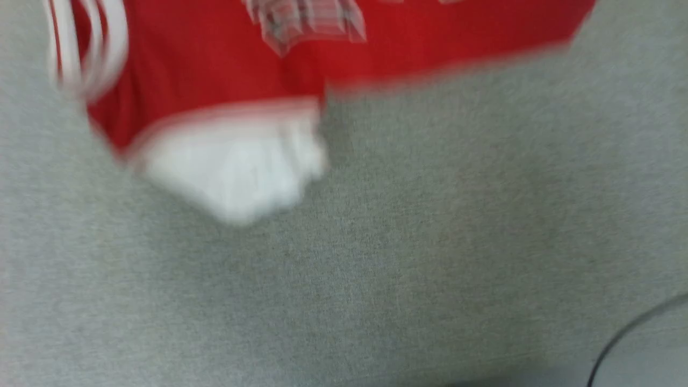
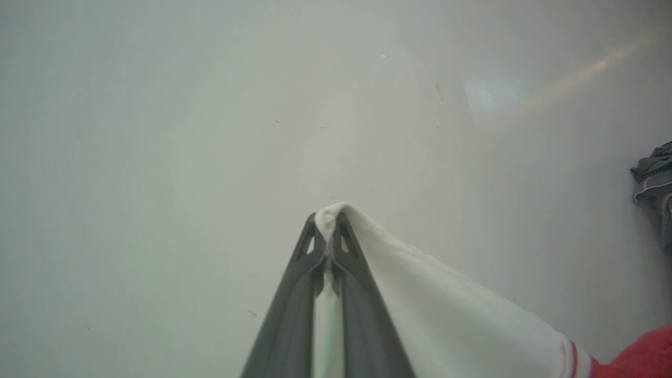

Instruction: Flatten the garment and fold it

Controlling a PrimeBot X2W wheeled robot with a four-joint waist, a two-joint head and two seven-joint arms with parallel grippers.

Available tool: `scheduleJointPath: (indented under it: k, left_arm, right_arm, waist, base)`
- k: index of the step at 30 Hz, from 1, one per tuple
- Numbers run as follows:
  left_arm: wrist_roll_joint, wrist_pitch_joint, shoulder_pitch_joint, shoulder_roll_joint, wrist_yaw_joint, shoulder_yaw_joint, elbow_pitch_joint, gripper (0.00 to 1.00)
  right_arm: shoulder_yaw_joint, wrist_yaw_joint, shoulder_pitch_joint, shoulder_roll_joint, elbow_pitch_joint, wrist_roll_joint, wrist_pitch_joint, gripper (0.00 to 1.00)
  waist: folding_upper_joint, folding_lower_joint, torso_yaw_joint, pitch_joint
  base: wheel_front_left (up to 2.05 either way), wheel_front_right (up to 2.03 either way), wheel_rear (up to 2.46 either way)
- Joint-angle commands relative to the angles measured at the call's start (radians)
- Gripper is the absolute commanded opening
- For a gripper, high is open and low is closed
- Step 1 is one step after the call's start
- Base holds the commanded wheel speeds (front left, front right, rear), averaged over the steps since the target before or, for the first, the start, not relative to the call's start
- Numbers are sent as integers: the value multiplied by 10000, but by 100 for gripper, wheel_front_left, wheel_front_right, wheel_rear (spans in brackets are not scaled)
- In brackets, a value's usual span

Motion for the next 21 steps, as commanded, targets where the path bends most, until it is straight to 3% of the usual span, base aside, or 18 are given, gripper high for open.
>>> scheduleJointPath:
  k: [1, 7, 11, 16, 21]
  left_arm:
    - [117, -135, -397, -66, -87, -40, 234, 0]
    - [625, -1249, -2669, -378, -343, -293, 2290, 0]
    - [769, -1907, -3270, -631, -434, -445, 3363, 0]
    - [847, -2453, -2731, -973, -545, -678, 4212, 0]
    - [1145, -2687, -1020, -1080, -665, -1057, 4402, 0]
  right_arm:
    - [87, -21, -337, 84, 254, -124, -180, 0]
    - [1014, -21, -2347, 416, 2493, -695, -1453, 0]
    - [996, -21, -3049, 790, 3834, -1005, -2353, 0]
    - [1784, -21, -2818, 1025, 4703, -1457, -3356, 0]
    - [2172, -21, -1924, 1302, 5330, -1654, -3834, 0]
  waist:
    - [0, -5, -4, 1388]
    - [0, -5, 186, 2072]
    - [0, -5, 418, 2310]
    - [0, -5, 725, 2505]
    - [0, -5, 1015, 2364]
  base:
    - [0, 0, 0]
    - [0, 0, 0]
    - [0, 0, 0]
    - [0, 0, 0]
    - [0, 0, 0]
